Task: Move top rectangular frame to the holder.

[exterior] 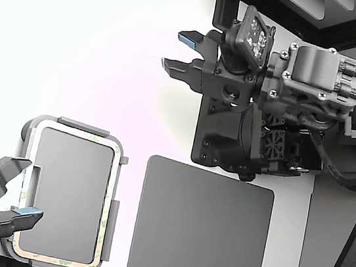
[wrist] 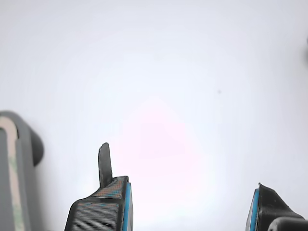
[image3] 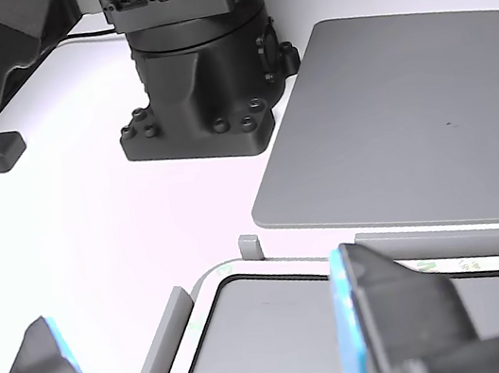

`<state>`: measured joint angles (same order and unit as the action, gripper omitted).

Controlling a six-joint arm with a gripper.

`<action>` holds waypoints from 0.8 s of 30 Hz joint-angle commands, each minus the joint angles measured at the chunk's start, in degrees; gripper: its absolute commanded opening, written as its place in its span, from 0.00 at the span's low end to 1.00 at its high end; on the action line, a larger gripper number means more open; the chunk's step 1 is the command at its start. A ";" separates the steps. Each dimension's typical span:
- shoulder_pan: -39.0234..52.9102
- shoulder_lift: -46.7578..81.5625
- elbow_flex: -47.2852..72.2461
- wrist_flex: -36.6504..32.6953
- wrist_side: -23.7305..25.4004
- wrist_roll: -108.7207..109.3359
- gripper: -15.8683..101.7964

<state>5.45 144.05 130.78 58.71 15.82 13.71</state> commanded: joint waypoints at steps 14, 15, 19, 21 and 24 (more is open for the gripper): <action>0.35 25.31 20.30 -2.55 -0.53 -3.87 0.98; 0.35 25.31 20.30 -2.64 -0.53 -3.96 0.98; 0.35 25.31 20.39 -2.64 -0.53 -3.96 0.98; 0.35 25.31 20.39 -2.64 -0.53 -3.96 0.98; 0.35 25.31 20.39 -2.64 -0.53 -3.96 0.98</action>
<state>6.33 168.05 152.40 56.51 15.21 9.84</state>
